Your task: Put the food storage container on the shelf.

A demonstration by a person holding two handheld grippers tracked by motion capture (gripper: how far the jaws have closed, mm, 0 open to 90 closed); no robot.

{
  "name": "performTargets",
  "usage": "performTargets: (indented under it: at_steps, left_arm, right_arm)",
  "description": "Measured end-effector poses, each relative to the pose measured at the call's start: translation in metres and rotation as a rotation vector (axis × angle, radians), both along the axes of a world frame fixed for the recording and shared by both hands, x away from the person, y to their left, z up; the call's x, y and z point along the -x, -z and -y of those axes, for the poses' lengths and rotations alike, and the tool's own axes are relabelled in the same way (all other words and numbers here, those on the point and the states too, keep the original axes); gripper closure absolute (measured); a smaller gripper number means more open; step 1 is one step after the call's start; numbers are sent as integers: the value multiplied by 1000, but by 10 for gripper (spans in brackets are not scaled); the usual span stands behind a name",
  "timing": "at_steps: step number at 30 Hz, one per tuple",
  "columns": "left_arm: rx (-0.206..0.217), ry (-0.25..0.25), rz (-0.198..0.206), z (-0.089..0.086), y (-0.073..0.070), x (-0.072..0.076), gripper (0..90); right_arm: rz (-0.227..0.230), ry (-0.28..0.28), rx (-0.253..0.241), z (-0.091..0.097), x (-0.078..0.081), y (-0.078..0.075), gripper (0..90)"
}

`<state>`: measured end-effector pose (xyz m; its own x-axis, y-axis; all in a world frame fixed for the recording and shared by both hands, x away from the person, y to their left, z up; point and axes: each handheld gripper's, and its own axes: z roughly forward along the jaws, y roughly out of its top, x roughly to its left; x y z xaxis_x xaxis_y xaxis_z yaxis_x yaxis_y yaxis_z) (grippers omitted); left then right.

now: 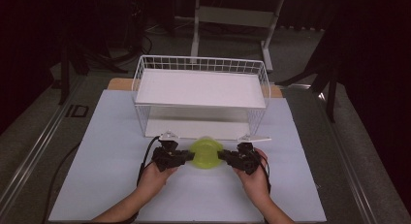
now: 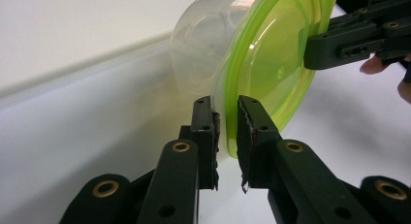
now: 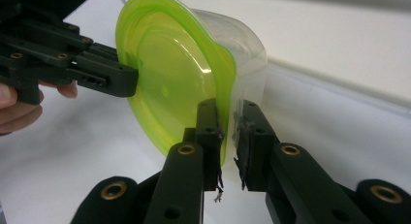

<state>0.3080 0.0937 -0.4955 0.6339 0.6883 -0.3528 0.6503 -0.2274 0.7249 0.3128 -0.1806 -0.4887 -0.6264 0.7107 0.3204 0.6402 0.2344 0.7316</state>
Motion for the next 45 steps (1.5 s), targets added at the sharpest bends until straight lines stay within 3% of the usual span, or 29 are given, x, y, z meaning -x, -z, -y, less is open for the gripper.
performTargets:
  at_steps: [5,14,25,35,45]
  left_arm:
    - [50,-11,70,-3,-13,0,808]
    - [39,-66,124,-4,-23,-9,814]
    - [-2,-111,124,-7,-8,-30,810]
    - [-23,-121,89,-9,1,-39,809]
    - [10,-123,88,-7,4,-47,802]
  right_arm:
    - [30,16,-24,2,-4,-14,807]
    - [57,41,-32,-3,-14,-26,807]
    - [14,71,-28,-15,-34,-10,808]
    - [-17,85,-32,-19,-45,3,807]
    - [-20,102,-33,-17,-55,5,800]
